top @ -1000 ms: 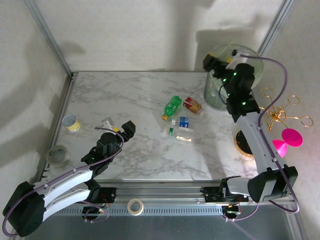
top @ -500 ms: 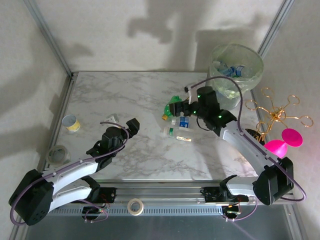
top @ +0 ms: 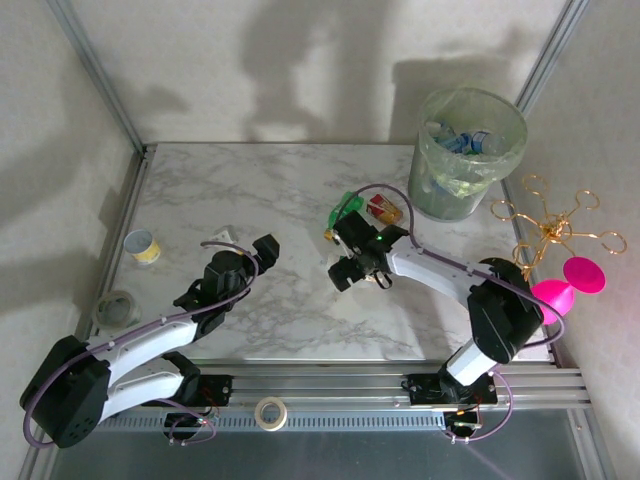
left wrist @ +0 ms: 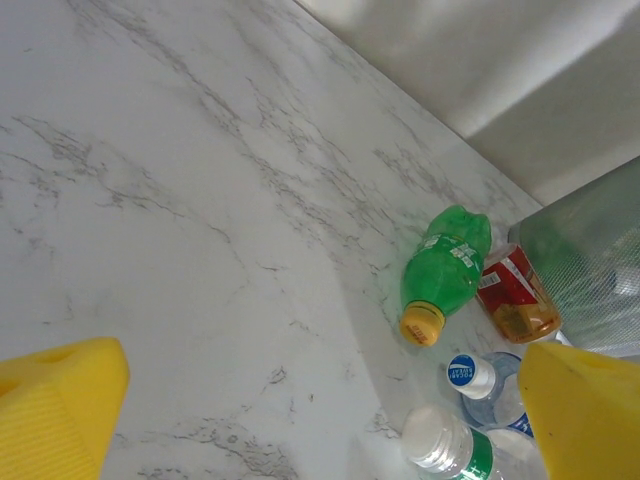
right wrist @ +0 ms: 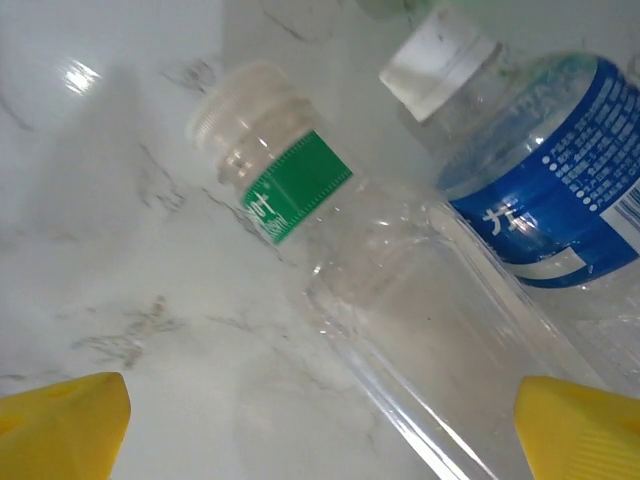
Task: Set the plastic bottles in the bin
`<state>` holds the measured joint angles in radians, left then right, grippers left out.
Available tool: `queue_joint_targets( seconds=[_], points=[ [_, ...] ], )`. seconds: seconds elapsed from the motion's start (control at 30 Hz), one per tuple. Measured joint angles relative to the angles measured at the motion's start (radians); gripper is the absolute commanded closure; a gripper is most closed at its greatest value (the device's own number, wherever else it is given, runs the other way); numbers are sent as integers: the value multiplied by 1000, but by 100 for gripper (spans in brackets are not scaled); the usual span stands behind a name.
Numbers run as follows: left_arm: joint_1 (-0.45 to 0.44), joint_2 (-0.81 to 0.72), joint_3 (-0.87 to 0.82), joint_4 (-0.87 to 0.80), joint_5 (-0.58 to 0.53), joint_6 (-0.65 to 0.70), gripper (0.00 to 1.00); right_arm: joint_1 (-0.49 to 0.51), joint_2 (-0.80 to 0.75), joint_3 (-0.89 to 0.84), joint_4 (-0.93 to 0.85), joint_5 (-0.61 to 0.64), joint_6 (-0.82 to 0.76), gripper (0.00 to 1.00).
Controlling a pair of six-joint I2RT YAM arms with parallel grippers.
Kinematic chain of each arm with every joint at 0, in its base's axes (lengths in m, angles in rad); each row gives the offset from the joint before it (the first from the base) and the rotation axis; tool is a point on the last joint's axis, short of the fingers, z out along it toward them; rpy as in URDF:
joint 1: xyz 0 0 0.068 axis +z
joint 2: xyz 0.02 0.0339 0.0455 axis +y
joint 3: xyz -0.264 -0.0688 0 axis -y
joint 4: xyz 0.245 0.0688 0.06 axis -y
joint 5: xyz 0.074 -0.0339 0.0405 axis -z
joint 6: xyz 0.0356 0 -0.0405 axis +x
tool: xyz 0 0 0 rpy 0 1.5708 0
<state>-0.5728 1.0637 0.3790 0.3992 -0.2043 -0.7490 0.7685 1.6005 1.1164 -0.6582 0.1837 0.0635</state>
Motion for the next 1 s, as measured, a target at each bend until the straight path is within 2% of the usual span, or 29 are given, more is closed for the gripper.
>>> queue_joint_targets(
  seconds=[0.27, 0.43, 0.87, 1.0],
  points=[
    [5, -40, -2, -2, -1, 0, 1, 1, 42, 50, -24, 90, -76, 1],
    [8, -57, -8, -2, -2, -7, 0, 1, 80, 50, -28, 79, -102, 1],
    [14, -57, -9, -4, -2, -12, 0, 5, 83, 44, -39, -6, -87, 11],
    [14, -57, -9, -4, -2, -12, 0, 7, 82, 41, -38, -8, -75, 10]
  ],
)
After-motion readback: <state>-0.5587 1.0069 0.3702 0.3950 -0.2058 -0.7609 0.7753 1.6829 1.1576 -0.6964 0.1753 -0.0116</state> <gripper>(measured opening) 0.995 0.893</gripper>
